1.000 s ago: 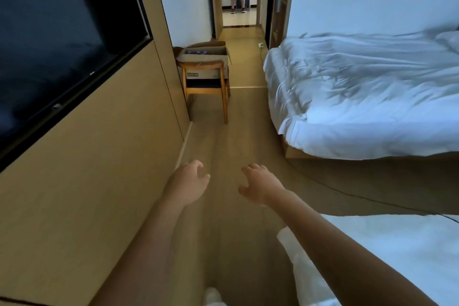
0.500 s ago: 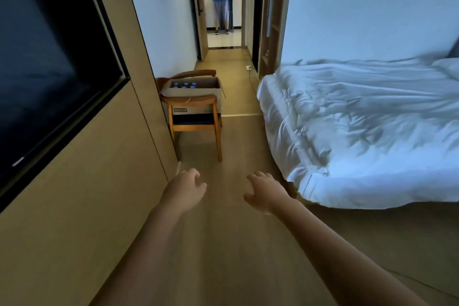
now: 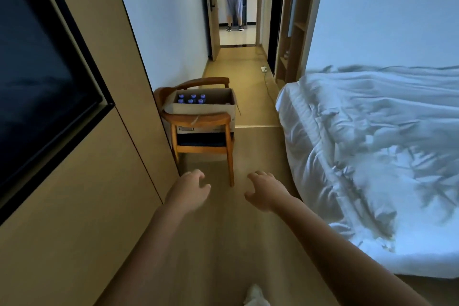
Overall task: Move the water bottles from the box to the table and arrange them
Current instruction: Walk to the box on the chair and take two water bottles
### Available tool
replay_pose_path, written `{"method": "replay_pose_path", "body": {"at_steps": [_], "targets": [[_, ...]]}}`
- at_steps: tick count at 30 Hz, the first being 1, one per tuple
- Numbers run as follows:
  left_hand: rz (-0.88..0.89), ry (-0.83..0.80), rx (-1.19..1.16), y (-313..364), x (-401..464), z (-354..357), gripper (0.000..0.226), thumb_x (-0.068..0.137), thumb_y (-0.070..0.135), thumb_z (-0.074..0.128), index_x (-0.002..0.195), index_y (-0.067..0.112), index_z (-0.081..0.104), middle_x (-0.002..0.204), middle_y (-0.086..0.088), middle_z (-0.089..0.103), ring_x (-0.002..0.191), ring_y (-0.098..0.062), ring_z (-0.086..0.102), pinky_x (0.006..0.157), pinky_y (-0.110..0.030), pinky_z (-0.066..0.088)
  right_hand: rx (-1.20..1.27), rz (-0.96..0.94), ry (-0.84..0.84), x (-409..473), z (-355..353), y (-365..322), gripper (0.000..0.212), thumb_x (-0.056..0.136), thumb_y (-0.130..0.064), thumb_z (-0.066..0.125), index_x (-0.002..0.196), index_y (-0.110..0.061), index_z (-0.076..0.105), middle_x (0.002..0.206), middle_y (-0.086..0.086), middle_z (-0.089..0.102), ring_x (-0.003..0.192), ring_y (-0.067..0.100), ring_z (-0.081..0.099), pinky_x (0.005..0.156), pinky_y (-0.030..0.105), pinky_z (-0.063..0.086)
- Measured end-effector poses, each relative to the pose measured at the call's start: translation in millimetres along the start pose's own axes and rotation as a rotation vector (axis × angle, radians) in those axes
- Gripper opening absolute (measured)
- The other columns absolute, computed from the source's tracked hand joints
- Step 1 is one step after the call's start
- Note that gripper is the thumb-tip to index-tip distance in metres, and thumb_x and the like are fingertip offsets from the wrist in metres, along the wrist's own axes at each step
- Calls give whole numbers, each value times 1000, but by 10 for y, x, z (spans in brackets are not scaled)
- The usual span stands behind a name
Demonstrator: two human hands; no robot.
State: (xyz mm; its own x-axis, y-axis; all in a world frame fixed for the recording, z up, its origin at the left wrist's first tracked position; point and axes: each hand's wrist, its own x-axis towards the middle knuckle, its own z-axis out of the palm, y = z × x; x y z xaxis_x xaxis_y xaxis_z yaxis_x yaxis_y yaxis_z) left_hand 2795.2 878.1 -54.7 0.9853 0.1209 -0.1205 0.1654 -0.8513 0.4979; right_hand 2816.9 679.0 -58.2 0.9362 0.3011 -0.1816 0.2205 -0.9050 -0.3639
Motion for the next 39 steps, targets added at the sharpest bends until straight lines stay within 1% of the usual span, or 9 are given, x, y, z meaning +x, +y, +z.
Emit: {"method": "replay_pose_path", "body": {"at_steps": [5, 9, 14, 20, 24, 30, 33, 35, 39], "targets": [[-31, 22, -28, 195, 1190, -145, 42, 95, 34, 51, 133, 18, 45, 133, -1, 49, 105, -12, 51, 77, -25, 41, 45, -42, 22, 1256, -471, 178, 44, 91, -30, 54, 132, -16, 46, 135, 5, 47, 125, 24, 43, 100, 36, 40], [-45, 23, -55, 254, 1983, -203, 43, 95, 34, 51, 134, 17, 46, 136, 0, 49, 119, -17, 50, 89, -28, 44, 64, -60, 12, 2080, -704, 267, 41, 91, -29, 54, 130, -17, 47, 133, 5, 49, 123, 23, 45, 99, 35, 40], [-56, -3, -24, 221, 2849, -195, 42, 96, 34, 49, 133, 15, 46, 133, -3, 51, 116, -19, 52, 90, -33, 47, 72, -74, -32, 2908, -817, 348, 38, 91, -27, 53, 128, -16, 48, 131, 5, 50, 121, 22, 46, 95, 32, 41], [-35, -29, -47, 109, 4016, -210, 43, 95, 36, 49, 134, 17, 45, 136, 0, 48, 114, -17, 52, 84, -27, 44, 78, -51, -65, 4002, -911, 401, 39, 90, -28, 53, 127, -15, 48, 130, 5, 50, 118, 23, 48, 96, 37, 46], [-22, -37, -46, -25, 4844, -277, 41, 94, 37, 51, 131, 18, 48, 129, 0, 53, 115, -17, 51, 86, -26, 42, 116, -17, -69, 4867, -941, 400, 36, 90, -28, 53, 124, -19, 50, 125, 2, 53, 109, 18, 53, 88, 30, 48], [-37, -73, -65, -258, 5964, -487, 42, 93, 36, 53, 131, 19, 48, 128, 2, 54, 114, -15, 52, 90, -28, 43, 176, 73, -74, 6015, -1002, 380, 37, 90, -27, 55, 125, -18, 51, 120, 3, 56, 98, 13, 55, 82, 26, 47], [-18, -110, -49, -285, 6345, -509, 39, 94, 34, 52, 129, 18, 49, 121, 0, 56, 108, -16, 53, 86, -27, 42, 228, 149, -88, 6452, -946, 443, 38, 92, -21, 52, 128, -14, 49, 119, 6, 57, 101, 19, 57, 84, 28, 48], [-3, -132, -39, -271, 6561, -467, 37, 93, 34, 53, 126, 19, 51, 118, 1, 56, 102, -13, 52, 83, -26, 42, 229, 169, -104, 6746, -859, 502, 30, 91, -21, 52, 120, -13, 54, 116, 6, 59, 102, 21, 58, 83, 27, 46], [-14, -182, -44, -241, 6944, -297, 36, 93, 35, 52, 126, 21, 49, 121, 3, 54, 101, -13, 52, 81, -25, 40, 242, 179, -97, 7281, -635, 643, 10, 89, -31, 57, 96, -23, 54, 90, -5, 56, 80, 8, 56, 67, 22, 44]]}}
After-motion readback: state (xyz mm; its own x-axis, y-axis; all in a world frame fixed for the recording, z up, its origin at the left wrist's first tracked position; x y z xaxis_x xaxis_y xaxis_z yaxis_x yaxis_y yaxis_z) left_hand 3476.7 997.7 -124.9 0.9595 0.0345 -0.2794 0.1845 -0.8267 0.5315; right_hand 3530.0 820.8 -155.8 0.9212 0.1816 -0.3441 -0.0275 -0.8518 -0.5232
